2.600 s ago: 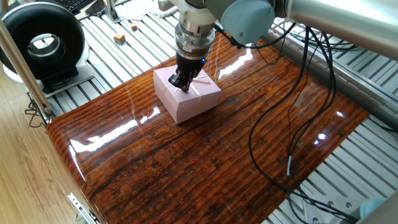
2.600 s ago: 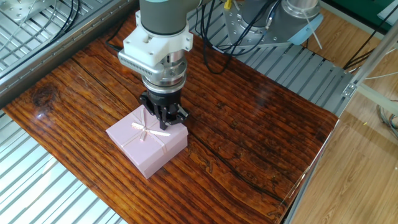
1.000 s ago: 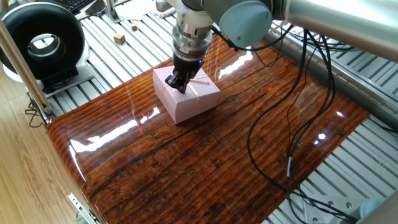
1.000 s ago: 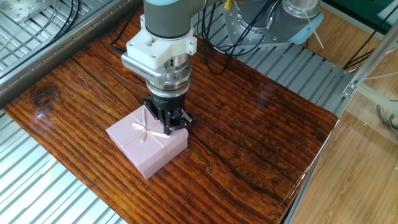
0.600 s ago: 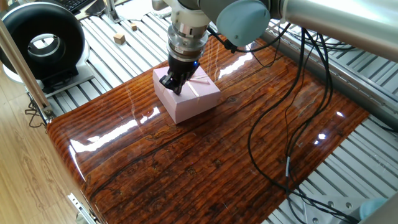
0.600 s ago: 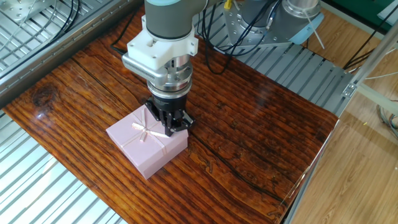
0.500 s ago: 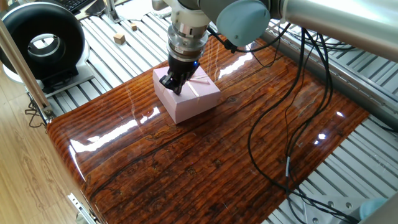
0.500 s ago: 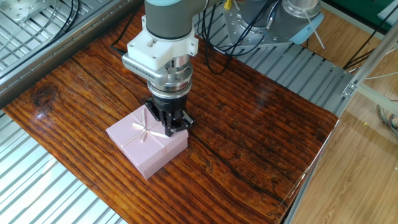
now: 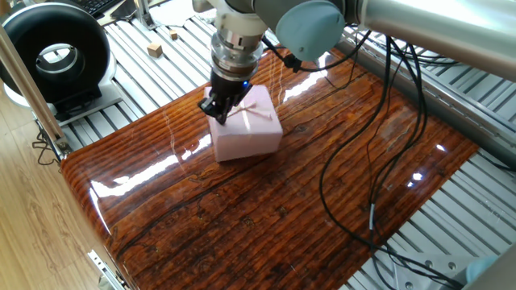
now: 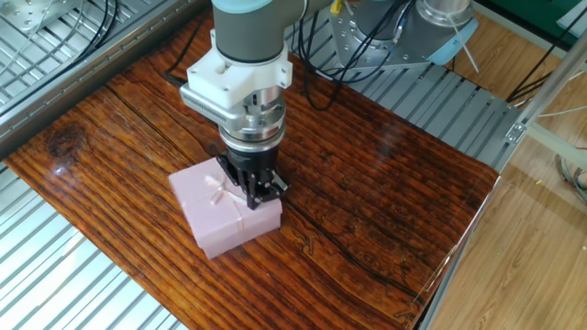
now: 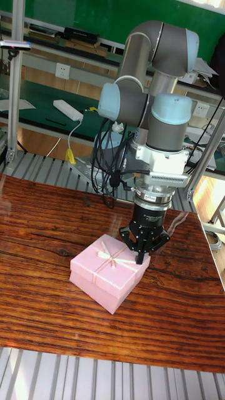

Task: Cover the box

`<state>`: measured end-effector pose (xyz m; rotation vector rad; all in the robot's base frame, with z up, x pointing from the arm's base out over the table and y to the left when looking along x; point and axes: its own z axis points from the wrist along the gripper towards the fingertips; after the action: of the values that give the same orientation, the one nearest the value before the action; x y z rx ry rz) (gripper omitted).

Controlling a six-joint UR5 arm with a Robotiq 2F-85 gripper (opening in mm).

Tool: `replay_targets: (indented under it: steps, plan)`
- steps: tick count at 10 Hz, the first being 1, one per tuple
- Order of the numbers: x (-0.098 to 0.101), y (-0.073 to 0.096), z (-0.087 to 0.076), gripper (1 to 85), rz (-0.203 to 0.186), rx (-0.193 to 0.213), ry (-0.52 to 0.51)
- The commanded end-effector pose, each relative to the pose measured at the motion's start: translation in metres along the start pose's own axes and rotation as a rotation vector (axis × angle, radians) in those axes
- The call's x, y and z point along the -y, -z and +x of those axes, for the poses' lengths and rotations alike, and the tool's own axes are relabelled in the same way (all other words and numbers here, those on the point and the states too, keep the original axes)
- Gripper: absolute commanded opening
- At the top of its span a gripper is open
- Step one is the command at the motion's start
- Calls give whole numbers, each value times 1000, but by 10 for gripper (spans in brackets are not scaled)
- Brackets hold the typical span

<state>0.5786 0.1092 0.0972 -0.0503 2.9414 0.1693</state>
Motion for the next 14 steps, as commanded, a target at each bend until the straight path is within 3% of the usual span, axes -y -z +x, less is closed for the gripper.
replay_targets:
  steps: [1,5,14]
  plan:
    - [-9,-1,-5,10,-24,10,-23]
    - [-2,-4,-11,10,4,24,7]
    - [0,-13,-18,10,24,30,8]
